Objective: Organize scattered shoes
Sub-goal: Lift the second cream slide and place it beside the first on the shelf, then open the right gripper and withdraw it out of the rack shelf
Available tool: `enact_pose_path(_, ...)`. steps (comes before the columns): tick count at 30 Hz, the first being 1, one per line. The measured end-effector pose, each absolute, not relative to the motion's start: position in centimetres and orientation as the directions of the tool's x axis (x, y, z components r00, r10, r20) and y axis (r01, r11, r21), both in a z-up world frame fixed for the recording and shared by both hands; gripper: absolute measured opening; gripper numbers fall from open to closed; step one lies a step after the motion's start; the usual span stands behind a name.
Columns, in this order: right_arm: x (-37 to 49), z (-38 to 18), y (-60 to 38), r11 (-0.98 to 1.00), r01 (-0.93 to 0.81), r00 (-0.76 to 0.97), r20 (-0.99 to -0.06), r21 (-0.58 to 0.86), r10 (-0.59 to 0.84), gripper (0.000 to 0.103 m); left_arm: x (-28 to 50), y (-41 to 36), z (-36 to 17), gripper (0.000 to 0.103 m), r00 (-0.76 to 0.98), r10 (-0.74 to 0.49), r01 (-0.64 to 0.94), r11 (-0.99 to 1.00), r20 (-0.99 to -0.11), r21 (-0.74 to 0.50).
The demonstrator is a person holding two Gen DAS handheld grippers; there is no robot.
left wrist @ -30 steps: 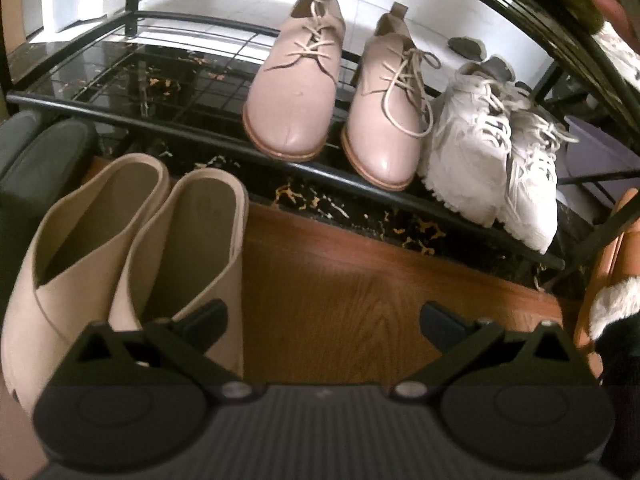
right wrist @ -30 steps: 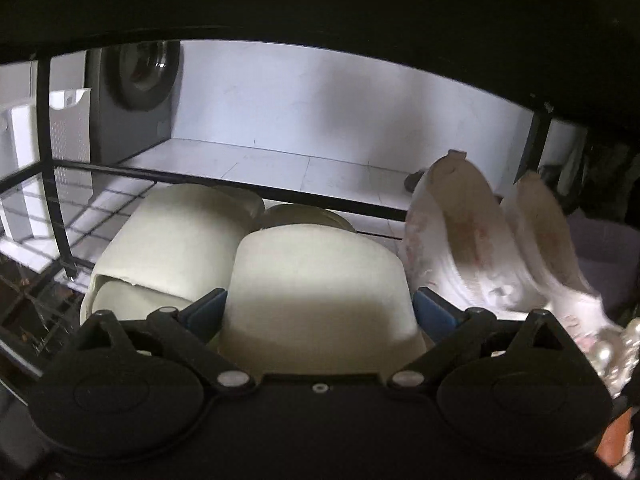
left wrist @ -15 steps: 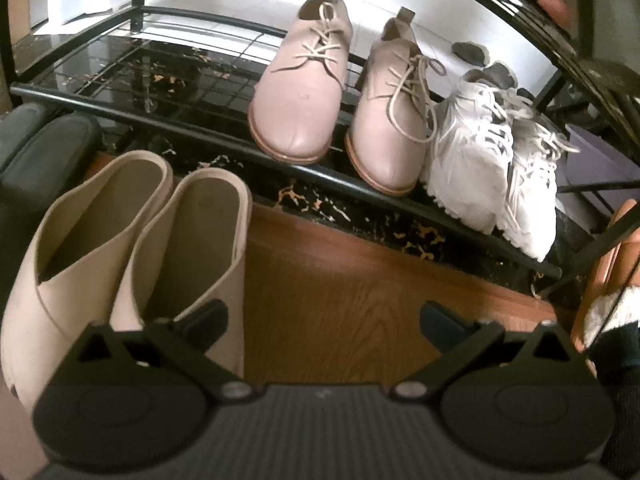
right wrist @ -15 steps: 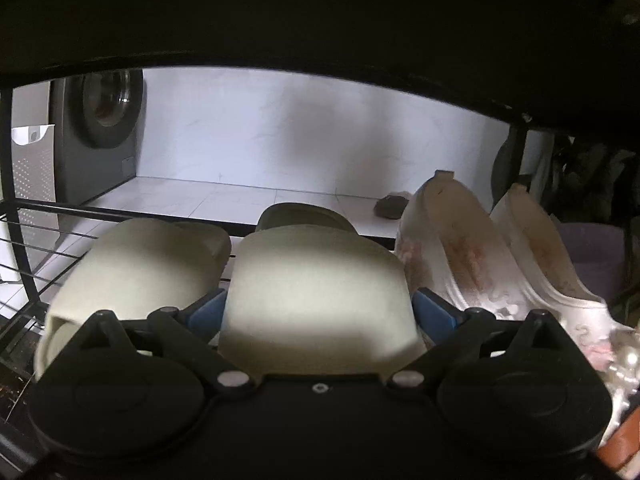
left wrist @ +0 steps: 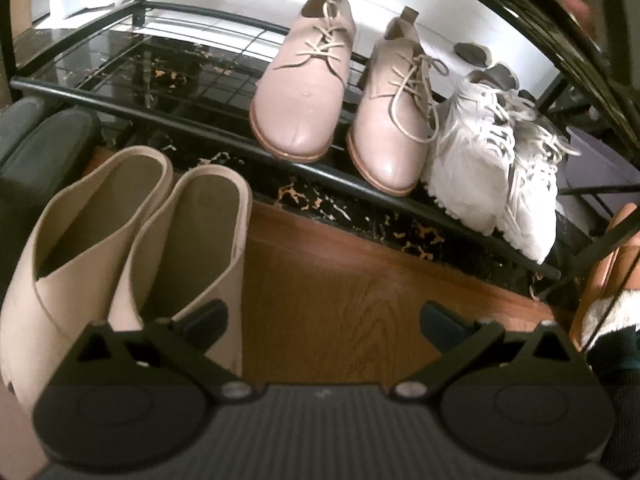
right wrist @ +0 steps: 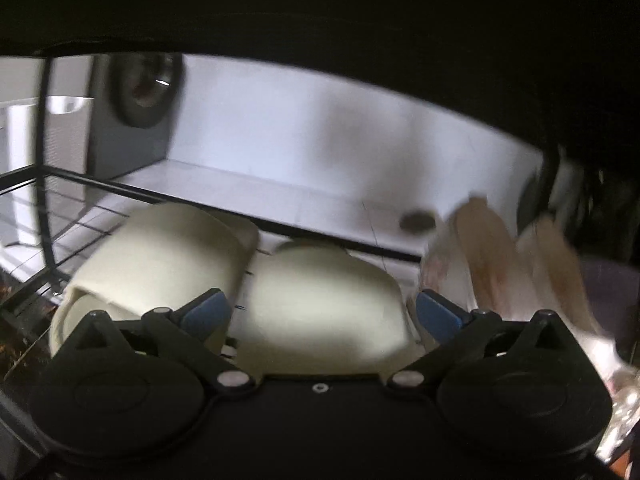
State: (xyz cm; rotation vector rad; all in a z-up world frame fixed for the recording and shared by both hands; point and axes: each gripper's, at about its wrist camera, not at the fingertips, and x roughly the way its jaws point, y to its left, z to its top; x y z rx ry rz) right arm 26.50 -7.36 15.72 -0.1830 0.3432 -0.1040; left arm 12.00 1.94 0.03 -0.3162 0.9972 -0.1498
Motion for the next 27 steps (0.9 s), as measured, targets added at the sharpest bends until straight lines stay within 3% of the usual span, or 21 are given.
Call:
enact_pose_path(5, 25.9, 16.7, -5.4, 0.981, 0.025, 0.956, -0.283, -0.192, -0.079, 0.103, 12.0, 2.0, 0.1, 0.102, 0.539, -0.271, -0.02, 0.942, -0.797, -0.334)
enact_pose_path(9, 26.5, 16.9, -4.6, 0.995, -0.013, 0.949, -0.314, -0.103, -0.021, 0.103, 12.2, 2.3, 0.1, 0.102, 0.538, -0.27, -0.038, 0.938, -0.798, -0.344)
enact_pose_path(13, 27.0, 17.0, -3.5, 0.999, -0.027, 0.963, -0.268, 0.027, 0.033, 0.103, 12.1, 2.0, -0.1, 0.102, 0.531, -0.272, -0.031, 0.94, -0.802, -0.34)
enact_pose_path(20, 30.5, 16.4, -1.5, 0.999, 0.002, 0.932, -0.362, 0.054, 0.018, 0.103, 12.3, 2.1, -0.1, 0.102, 0.532, -0.282, -0.033, 0.935, -0.799, -0.352)
enact_pose_path(24, 31.8, 15.9, -0.8, 0.992, 0.105, 0.896, -0.44, 0.071, -0.063, 0.103, 12.3, 2.1, -0.2, 0.102, 0.524, -0.303, -0.019, 0.93, -0.796, -0.366)
enact_pose_path(27, 31.9, 15.9, -0.7, 0.993, 0.095, 0.885, -0.463, 0.067, -0.054, 0.099, 12.2, 1.9, -0.3, 0.102, 0.519, -0.306, -0.005, 0.933, -0.798, -0.361)
